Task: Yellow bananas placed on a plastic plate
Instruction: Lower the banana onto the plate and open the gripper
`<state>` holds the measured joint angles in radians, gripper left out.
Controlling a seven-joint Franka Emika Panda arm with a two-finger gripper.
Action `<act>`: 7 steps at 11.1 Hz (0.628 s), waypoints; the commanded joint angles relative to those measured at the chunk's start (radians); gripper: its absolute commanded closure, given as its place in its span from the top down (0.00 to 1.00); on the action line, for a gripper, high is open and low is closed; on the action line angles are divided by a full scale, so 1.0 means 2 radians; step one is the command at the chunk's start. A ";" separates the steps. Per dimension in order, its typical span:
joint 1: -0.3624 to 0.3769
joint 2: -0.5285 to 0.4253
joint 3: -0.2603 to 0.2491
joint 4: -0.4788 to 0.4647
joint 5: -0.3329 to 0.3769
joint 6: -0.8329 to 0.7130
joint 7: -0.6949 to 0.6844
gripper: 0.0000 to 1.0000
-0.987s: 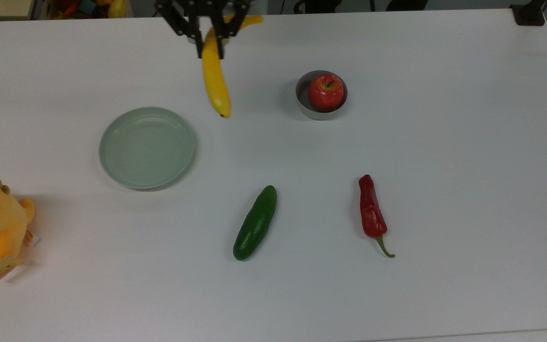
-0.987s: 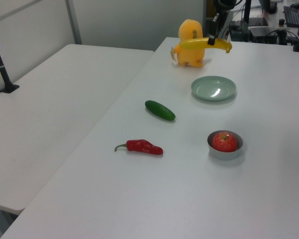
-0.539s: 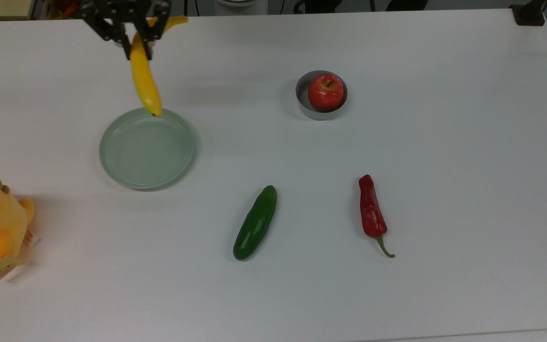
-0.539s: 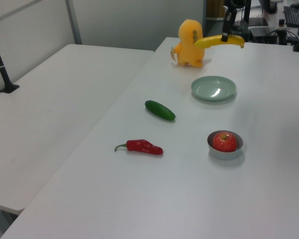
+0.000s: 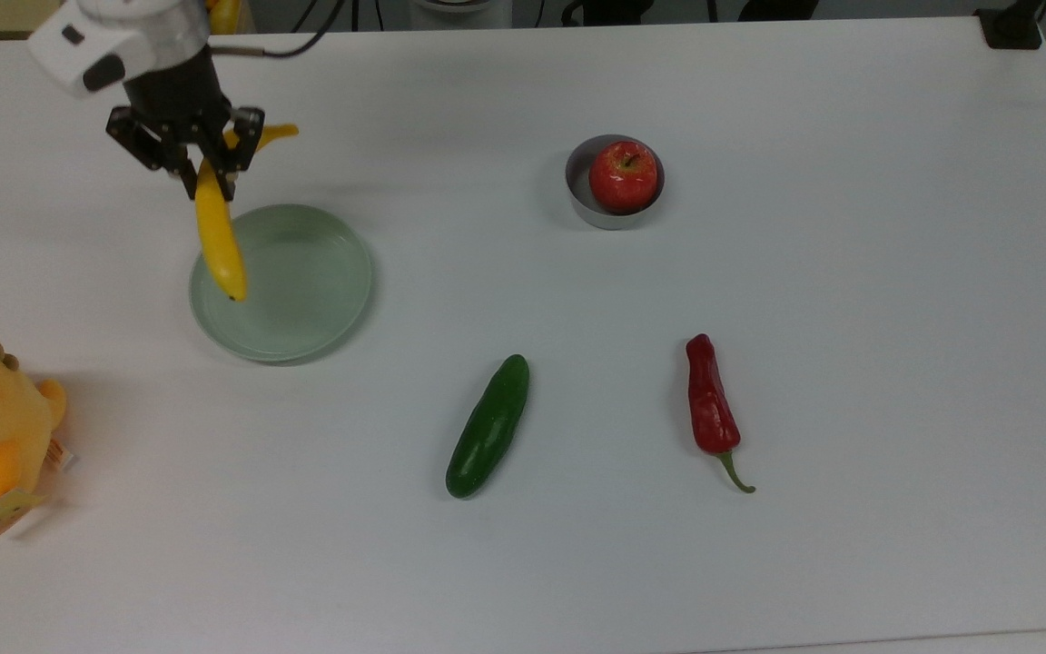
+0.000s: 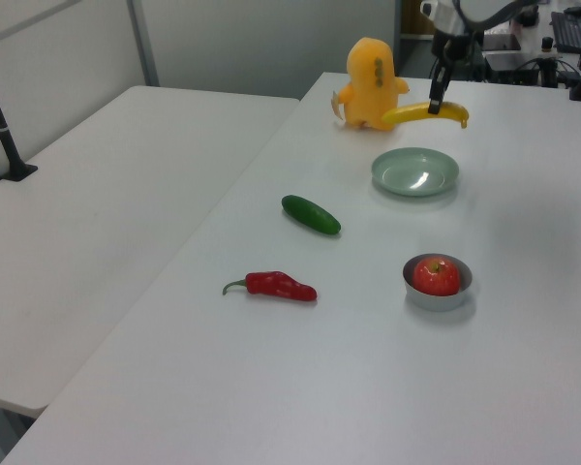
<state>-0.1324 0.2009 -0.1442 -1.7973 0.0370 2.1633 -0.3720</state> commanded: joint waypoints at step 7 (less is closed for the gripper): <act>-0.006 0.054 0.004 -0.063 0.009 0.161 -0.010 0.01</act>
<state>-0.1529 0.3221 -0.1386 -1.8921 0.0370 2.4378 -0.3736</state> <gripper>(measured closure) 0.700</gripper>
